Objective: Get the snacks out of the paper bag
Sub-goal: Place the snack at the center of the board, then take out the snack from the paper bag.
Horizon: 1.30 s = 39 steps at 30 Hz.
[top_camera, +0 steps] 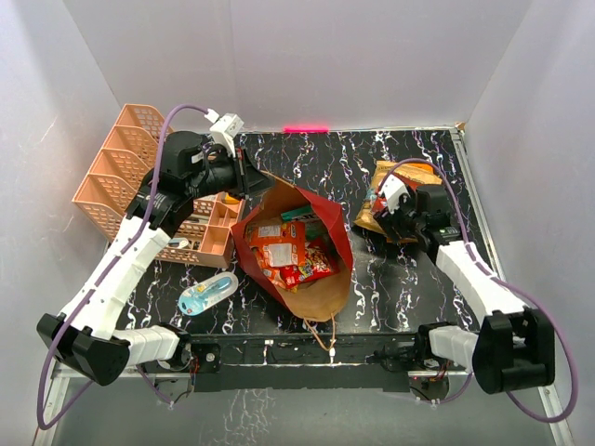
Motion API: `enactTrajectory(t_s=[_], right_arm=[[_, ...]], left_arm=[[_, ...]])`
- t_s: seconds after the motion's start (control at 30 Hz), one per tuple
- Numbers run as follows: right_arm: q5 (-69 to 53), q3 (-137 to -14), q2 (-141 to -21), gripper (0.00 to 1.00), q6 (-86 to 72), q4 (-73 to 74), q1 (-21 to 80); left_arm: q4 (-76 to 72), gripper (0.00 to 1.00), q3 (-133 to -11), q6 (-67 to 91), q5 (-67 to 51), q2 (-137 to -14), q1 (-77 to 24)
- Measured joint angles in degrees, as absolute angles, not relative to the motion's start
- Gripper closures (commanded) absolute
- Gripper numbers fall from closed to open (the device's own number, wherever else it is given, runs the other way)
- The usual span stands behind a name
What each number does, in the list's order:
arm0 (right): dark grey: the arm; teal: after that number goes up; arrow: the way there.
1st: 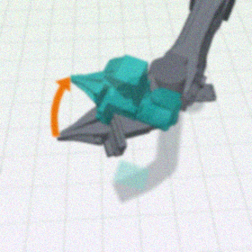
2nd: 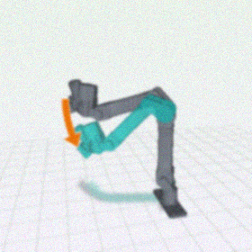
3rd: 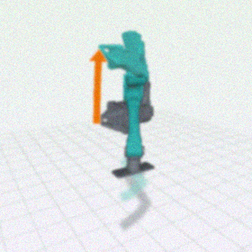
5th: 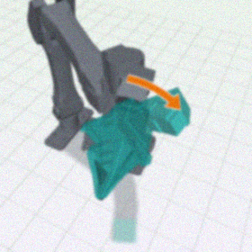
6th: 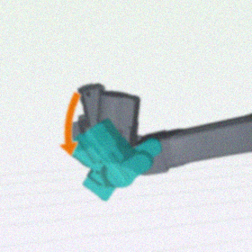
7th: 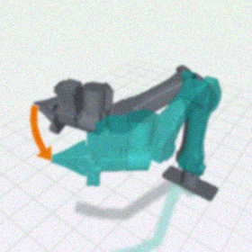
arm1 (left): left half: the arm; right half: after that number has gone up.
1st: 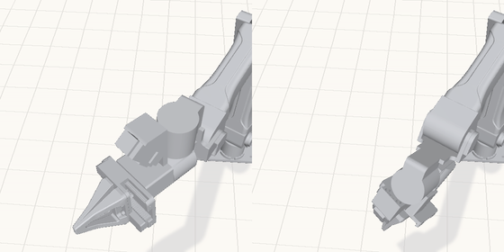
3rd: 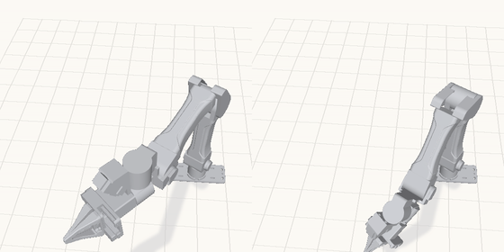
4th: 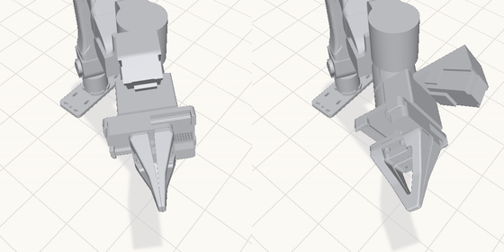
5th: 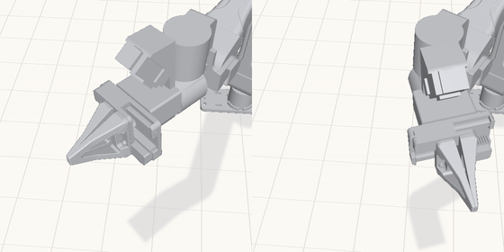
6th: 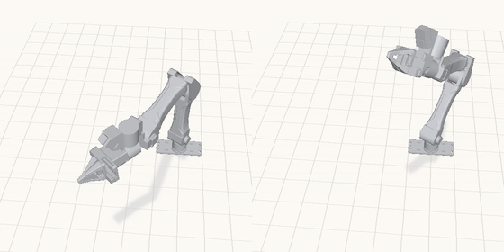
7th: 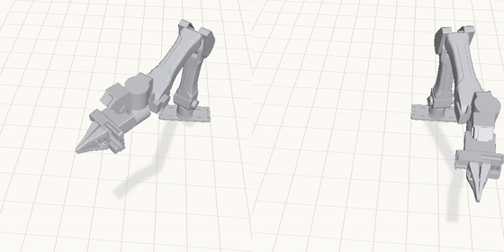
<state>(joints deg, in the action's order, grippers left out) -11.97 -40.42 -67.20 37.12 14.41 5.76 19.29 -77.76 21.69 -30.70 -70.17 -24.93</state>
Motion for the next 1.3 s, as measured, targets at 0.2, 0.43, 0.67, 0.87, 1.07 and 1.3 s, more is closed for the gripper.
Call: enactTrajectory(t_s=[0.2,0.43,0.67,0.87,1.07,1.3], right_arm=[[-21.02,-41.36,-56.45,0.28,28.12,20.84,10.13],[-38.85,-41.47,-39.33,0.29,22.92,19.44,18.76],[-50.17,-41.95,-37.85,0.3,28.12,18.46,24.91],[-48.34,-42.15,-41.56,0.32,32.14,17.74,34.35],[-29.5,-42.26,-49.67,0.29,33.95,14.15,55.42],[-4.62,-43.0,-64.79,0.27,41.28,14.83,65.63]], left_arm=[[18.37,1.0,-76.23,21.85,-31.4,-70.08,-24.93],[15.99,1.0,-74.3,21.52,-35.92,-69.97,-24.93],[14.92,1.0,-73.32,20.1,-38.92,-69.01,-24.93],[14.52,1.0,-73.03,19.92,-39.09,-68.97,-24.93],[13.96,1.0,-73.03,19.66,-39.42,-68.97,-24.93],[14.31,1.0,-73.06,18.87,-39.44,-68.97,-24.93]])
